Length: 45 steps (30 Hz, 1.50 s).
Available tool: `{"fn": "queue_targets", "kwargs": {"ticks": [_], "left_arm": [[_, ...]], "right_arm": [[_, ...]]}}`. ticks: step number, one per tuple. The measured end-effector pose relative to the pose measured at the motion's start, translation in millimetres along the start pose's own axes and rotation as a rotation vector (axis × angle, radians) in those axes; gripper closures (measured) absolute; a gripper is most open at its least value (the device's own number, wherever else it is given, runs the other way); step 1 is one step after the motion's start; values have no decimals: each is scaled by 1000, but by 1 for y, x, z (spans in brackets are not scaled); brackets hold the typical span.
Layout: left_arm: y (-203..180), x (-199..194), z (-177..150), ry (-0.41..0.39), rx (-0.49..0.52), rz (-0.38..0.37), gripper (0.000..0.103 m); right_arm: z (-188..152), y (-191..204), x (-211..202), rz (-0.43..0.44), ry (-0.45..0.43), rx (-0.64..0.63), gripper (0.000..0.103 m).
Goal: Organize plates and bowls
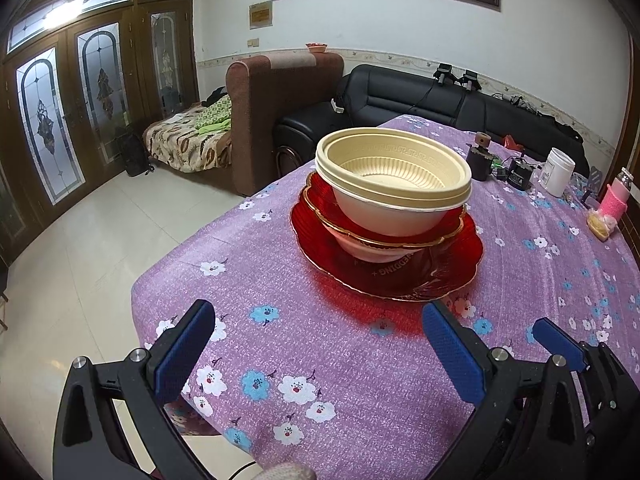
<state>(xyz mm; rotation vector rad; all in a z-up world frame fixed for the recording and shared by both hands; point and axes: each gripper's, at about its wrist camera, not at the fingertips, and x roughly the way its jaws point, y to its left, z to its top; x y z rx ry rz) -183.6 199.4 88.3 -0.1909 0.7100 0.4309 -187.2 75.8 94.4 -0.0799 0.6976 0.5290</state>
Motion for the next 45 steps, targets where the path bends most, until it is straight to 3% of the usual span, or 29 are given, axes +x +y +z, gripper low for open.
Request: {"fn": "queue_targets", "kwargs": {"ticks": [45], "left_arm": [[0, 6, -2, 20, 0, -19, 0]], "right_arm": [[-4, 8, 6, 19, 25, -18, 21]]}}
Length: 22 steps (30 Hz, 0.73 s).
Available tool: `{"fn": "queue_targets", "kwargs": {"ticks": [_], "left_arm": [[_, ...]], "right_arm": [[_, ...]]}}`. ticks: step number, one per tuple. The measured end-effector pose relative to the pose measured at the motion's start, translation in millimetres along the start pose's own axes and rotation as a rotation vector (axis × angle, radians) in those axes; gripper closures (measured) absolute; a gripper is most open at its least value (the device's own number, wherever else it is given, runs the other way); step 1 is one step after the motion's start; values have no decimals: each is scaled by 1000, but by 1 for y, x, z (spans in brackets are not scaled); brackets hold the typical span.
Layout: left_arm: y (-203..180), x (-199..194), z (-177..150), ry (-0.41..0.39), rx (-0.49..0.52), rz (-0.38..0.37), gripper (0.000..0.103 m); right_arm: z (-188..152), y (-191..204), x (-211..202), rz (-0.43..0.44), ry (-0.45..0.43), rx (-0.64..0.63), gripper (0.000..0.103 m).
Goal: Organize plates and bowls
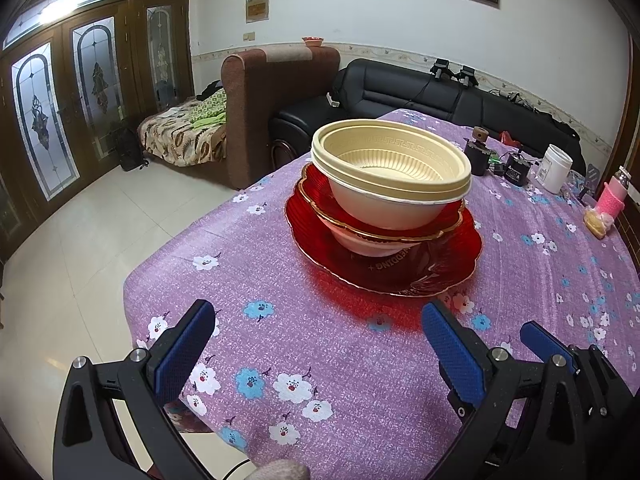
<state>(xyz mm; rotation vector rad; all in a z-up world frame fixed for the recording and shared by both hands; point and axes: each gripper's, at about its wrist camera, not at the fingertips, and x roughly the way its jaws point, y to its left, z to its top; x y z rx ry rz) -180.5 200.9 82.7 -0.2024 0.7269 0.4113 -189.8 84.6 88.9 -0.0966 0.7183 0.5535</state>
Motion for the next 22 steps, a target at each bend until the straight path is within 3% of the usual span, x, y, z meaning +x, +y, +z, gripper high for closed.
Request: {"fn": "queue_targets", "kwargs": {"ticks": [16, 22], "left_arm": [[8, -5, 16, -15, -16, -10, 0], [-20, -15, 30, -45, 54, -26, 0]], "right_arm": [[6, 6, 0, 11, 0, -19, 21], [17, -31, -19, 8, -31, 60, 21]]}}
